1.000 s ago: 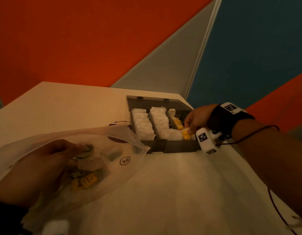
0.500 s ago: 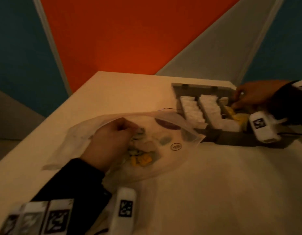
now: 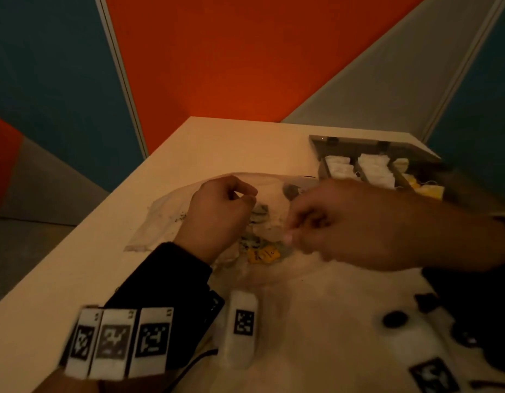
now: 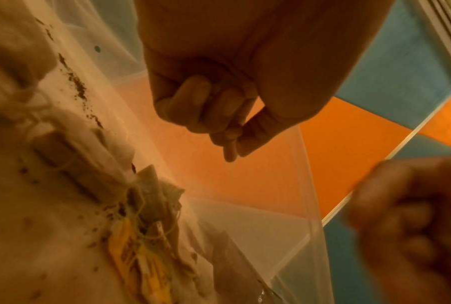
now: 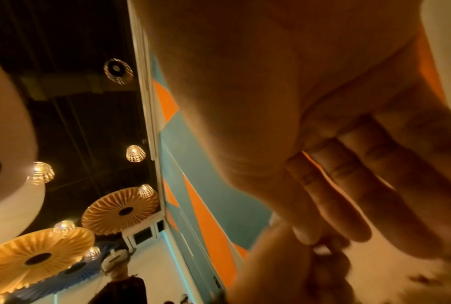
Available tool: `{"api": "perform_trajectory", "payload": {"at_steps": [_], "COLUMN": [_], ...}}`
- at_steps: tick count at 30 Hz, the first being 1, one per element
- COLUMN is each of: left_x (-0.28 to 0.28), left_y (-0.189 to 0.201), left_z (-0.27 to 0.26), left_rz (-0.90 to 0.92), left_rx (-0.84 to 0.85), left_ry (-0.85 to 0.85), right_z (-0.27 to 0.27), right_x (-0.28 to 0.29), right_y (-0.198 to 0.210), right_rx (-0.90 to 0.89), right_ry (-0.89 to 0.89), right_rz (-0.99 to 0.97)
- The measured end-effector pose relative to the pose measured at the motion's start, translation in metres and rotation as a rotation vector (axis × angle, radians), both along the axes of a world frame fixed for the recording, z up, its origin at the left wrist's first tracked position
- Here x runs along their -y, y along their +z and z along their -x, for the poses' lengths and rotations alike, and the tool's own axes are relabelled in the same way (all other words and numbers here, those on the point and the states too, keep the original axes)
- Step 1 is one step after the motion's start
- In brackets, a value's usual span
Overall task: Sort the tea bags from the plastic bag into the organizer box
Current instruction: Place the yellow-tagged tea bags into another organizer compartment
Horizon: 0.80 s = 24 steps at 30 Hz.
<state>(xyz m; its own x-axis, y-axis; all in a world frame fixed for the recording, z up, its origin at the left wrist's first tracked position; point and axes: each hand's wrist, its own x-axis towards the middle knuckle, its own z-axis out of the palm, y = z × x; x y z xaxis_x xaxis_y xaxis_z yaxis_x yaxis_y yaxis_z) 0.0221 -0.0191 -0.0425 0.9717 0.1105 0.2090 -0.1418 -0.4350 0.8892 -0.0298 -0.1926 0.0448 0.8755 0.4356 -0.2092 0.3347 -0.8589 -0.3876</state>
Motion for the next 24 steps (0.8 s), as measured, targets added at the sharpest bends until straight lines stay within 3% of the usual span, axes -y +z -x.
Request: {"api": "perform_trajectory", "payload": {"at_steps": [4,11,14,18,21,24], "left_x": [-0.002,-0.002,-0.002,-0.005,-0.005,-0.008], "left_y": [0.000,-0.001,0.003,0.012,0.019,0.027], "left_z": [0.000,-0.001,0.000,0.004,0.011,0.019], "left_rz": [0.033,0.269,0.337,0.309,0.359,0.389], "left_rx": [0.005,-0.098,-0.041,0.125,0.205,0.237], "left_ry": [0.036,0.081,0.127,0.174,0.117,0.049], "right_z": [-0.028,-0.045,-0.047,-0.050,-0.050,-0.049], "right_x": [-0.014,-0.035,-0.058,-0.075,-0.082,-0.085], "right_y": [-0.040,-0.063,-0.064,-0.060,-0.058,-0.058], "right_rx": [0.033,0.098,0.092,-0.018,-0.039,0.007], "right_ry": [-0.011,0.065,0.188,0.305,0.407,0.425], "right_rz": [-0.007,0.026,-0.051,0.099,0.220,0.175]}}
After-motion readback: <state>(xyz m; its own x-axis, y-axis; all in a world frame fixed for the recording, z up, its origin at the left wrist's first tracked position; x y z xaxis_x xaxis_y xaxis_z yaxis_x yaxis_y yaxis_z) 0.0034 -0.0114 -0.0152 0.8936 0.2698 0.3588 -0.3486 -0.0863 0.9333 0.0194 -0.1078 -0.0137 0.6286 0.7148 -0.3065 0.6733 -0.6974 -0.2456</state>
